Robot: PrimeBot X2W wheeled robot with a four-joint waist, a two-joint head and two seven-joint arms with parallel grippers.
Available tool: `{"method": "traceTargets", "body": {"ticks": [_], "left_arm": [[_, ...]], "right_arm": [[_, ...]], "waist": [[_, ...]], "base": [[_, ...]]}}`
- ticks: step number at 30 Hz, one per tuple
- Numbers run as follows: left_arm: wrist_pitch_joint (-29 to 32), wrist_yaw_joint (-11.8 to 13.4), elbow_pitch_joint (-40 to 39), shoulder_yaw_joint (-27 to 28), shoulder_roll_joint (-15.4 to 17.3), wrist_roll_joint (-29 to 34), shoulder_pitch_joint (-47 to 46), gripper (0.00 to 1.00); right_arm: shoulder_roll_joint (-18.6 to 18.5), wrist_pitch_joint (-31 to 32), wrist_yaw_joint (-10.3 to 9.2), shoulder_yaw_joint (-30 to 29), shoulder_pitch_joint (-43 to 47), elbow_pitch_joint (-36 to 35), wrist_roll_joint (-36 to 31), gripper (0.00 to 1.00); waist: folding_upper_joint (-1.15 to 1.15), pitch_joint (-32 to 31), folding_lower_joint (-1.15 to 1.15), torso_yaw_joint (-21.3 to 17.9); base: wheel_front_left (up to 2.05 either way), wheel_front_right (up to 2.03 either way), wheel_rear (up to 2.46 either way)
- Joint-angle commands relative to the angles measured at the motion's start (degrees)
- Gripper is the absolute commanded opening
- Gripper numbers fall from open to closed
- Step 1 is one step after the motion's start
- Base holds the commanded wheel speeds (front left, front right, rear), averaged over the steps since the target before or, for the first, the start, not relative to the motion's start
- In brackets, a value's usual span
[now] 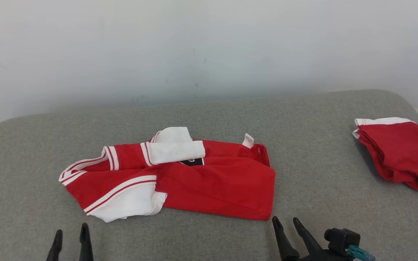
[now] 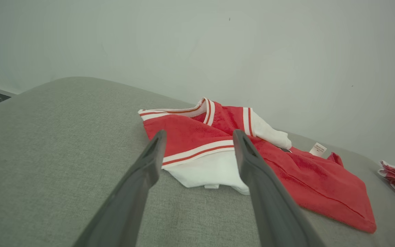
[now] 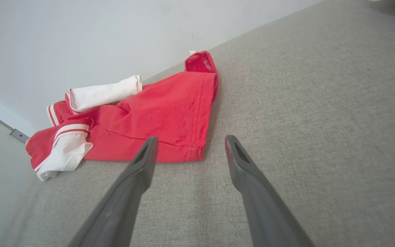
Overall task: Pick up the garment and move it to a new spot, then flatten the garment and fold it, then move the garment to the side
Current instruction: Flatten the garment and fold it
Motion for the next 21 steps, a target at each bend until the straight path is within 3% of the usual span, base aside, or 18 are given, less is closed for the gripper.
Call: {"method": "traceTargets", "body": {"ticks": [1, 8, 20, 21], "left_arm": [[-0.3, -0.6, 0.2, -0.2, -0.3, 0.3, 0.9, 1.00], [-0.3, -3.4, 2.3, -2.4, -4.1, 3.3, 3.0, 1.00], [-0.3, -6.5, 4.7, -2.8, -5.6, 6.8, 1.5, 1.00], [-0.3, -6.8, 5.0, -2.8, -5.7, 7.1, 1.5, 1.00]], "right_arm": [[-0.6, 0.0, 0.00, 0.9, -0.9, 1.2, 1.3, 1.00], [-2.0, 0.0, 0.00, 2.7, -4.8, 7.7, 8.7, 1.00], [-3.9, 0.0, 0.00, 6.5, -8.7, 13.4, 18.4, 1.00], [-4.0, 0.0, 0.00, 7.1, -8.9, 13.9, 19.2, 0.83]], "waist": [[-0.01, 0.0, 0.00, 1.8], [-0.01, 0.3, 0.00, 5.3], [-0.01, 1.7, 0.00, 7.8], [-0.01, 1.9, 0.00, 8.0]], "base": [[0.00, 0.00, 0.00], [0.00, 0.00, 0.00], [0.00, 0.00, 0.00], [0.00, 0.00, 0.00]]}}
